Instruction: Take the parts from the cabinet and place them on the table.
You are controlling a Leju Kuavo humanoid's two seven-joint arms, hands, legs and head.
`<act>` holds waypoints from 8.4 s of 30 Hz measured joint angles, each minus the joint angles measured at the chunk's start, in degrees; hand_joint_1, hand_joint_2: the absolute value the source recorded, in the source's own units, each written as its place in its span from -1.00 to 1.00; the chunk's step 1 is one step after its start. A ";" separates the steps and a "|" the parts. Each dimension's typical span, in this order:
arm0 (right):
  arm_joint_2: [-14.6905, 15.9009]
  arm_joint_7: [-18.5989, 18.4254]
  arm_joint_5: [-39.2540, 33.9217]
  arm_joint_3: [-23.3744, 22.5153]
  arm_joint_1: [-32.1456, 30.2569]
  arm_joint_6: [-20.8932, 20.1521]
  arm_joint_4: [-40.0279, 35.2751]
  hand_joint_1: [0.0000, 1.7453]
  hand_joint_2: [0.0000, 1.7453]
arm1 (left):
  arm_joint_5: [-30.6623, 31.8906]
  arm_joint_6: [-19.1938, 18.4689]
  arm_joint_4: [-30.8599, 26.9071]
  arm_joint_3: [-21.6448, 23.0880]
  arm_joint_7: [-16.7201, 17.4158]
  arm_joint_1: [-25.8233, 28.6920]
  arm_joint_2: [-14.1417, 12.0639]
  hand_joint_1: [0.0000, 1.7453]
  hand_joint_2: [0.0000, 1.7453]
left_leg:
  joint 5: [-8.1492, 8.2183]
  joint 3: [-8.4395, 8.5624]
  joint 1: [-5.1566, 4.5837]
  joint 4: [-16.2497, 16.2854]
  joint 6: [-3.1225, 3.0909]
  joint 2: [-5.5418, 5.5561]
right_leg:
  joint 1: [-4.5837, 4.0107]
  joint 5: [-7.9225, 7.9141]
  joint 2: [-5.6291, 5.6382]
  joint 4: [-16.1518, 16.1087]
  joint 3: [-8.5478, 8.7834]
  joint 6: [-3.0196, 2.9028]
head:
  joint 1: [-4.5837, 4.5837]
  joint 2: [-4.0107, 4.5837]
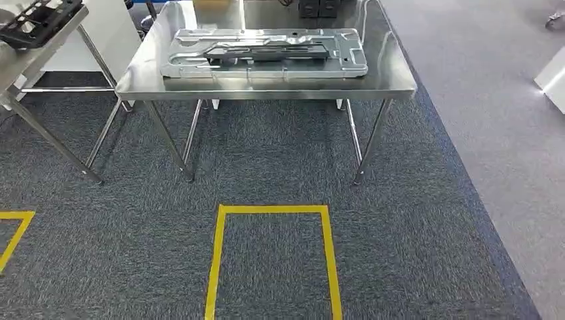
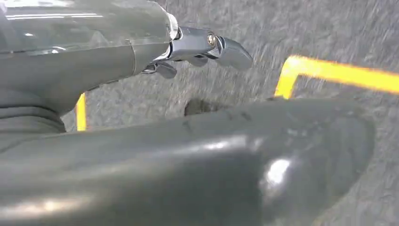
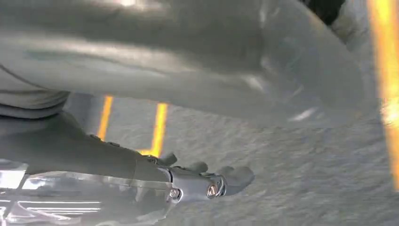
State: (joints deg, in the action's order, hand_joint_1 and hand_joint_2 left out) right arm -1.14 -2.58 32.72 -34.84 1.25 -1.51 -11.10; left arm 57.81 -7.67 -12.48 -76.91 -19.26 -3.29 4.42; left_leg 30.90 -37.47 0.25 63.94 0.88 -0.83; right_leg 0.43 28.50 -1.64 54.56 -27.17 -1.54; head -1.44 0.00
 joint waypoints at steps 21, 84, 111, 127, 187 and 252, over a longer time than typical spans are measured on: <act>0.33 -0.30 0.59 -0.35 -0.10 -0.07 0.00 -1.00 -1.00 | 0.00 0.04 0.11 0.00 0.20 -0.65 0.31 -1.00 -1.00 | -5.35 6.26 -0.40 -8.74 -2.86 -0.23 | 0.50 0.69 1.35 15.66 -7.69 3.72 | 0.02 0.00; 2.43 -0.70 20.92 11.63 -0.48 -1.90 0.04 -1.00 -1.00 | 1.01 1.18 0.20 1.16 2.40 -1.05 1.16 -1.00 -1.00 | -4.43 6.85 -0.23 -7.41 -2.95 5.69 | 0.30 -0.56 6.51 3.09 -2.96 1.83 | 0.02 0.00; -1.60 -2.56 -4.63 -11.63 1.65 5.73 0.09 -1.00 -1.00 | -1.01 3.21 0.26 -0.28 4.70 -1.28 -1.92 -1.00 1.00 | -5.00 6.37 0.42 -7.87 -2.08 3.35 | 0.84 7.61 1.42 19.20 -10.01 3.56 | 0.00 0.00; -3.61 -1.86 -6.84 -15.67 1.68 2.97 0.09 -1.00 -1.00 | -3.17 4.20 0.17 -2.08 8.02 -1.74 -3.34 -1.00 1.00 | 3.11 -2.64 0.69 10.27 1.69 1.27 | 0.48 -0.44 -1.05 1.77 -2.66 0.28 | 0.00 0.00; -1.88 -0.28 -1.31 -16.02 1.03 1.92 -0.15 -1.00 -1.00 | -1.46 4.33 0.02 -2.95 9.62 -1.26 -3.43 -1.00 1.00 | 2.65 -2.98 0.58 9.54 0.84 1.56 | -0.66 -1.63 -0.22 -0.52 -1.42 -0.82 | -0.07 0.00; 0.02 -1.20 7.32 -13.07 1.89 -0.07 -0.17 -1.00 -1.00 | -2.99 3.41 0.04 -2.54 8.92 -1.77 -2.80 -1.00 1.00 | -3.28 3.68 0.46 -0.65 0.47 0.06 | -0.44 -0.51 -3.10 2.06 -2.48 -0.46 | -0.11 0.00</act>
State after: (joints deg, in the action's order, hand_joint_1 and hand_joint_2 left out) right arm -1.11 -3.78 40.04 -47.91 3.15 -1.57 -11.28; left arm 54.82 -4.26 -12.44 -79.45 -10.34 -5.06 1.62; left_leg 27.63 -33.79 0.72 63.29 1.35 -0.77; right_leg -0.01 27.99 -4.73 56.62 -29.64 -2.00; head -1.55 0.00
